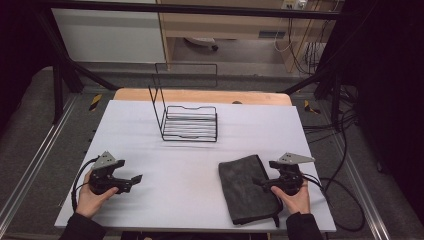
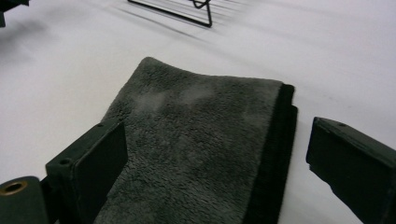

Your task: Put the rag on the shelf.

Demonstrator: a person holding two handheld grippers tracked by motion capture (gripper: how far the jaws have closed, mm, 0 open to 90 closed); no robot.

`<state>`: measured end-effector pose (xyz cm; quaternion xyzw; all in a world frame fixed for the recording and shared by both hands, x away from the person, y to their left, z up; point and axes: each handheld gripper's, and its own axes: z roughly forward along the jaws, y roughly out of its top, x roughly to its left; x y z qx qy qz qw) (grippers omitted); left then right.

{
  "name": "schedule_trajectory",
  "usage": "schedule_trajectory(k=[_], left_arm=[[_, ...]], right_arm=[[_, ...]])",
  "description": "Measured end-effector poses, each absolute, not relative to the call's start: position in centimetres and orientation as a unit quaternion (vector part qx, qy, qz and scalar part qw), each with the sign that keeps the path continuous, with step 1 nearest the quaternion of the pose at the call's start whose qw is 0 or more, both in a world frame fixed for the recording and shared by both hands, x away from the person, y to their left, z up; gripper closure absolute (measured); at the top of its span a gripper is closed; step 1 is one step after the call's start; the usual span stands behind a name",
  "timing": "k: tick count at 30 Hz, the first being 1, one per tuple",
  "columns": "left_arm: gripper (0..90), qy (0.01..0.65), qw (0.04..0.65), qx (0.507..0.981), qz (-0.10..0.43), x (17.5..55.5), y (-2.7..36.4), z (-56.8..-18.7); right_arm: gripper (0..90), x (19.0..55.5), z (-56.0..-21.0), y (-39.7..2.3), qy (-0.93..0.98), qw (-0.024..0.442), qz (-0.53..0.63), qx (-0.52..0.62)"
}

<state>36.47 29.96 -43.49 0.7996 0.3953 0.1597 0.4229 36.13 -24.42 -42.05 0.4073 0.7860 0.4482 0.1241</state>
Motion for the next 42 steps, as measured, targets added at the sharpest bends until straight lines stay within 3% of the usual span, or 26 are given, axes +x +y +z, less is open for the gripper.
schedule_trajectory(k=[16, 24, 26, 27, 31, 42], left_arm=[[7.7, 0.399, 0.421, 0.798, 0.163, 36.5, 30.1, -43.5], [8.1, 0.398, 0.42, 0.799, 0.165, 36.5, 30.0, -43.5], [8.2, 0.398, 0.419, 0.799, 0.165, 36.5, 30.0, -43.5], [8.2, 0.398, 0.418, 0.799, 0.165, 36.5, 30.0, -43.5], [8.4, 0.399, 0.417, 0.8, 0.166, 36.5, 30.0, -43.5], [8.9, 0.4, 0.416, 0.799, 0.166, 36.5, 30.0, -43.6]], right_arm=[[16.3, 36.0, -41.9, -19.9, 0.8, 0.114, 0.438, 0.393], [36.6, 35.8, -42.1, -16.4, 0.825, 0.098, 0.426, 0.359], [38.0, 35.8, -42.2, -16.0, 0.828, 0.096, 0.422, 0.357], [43.9, 35.9, -42.3, -15.4, 0.832, 0.093, 0.416, 0.354], [53.8, 36.4, -42.7, -14.2, 0.838, 0.085, 0.409, 0.352], [63.5, 37.0, -44.2, -12.3, 0.85, 0.122, 0.368, 0.357]])
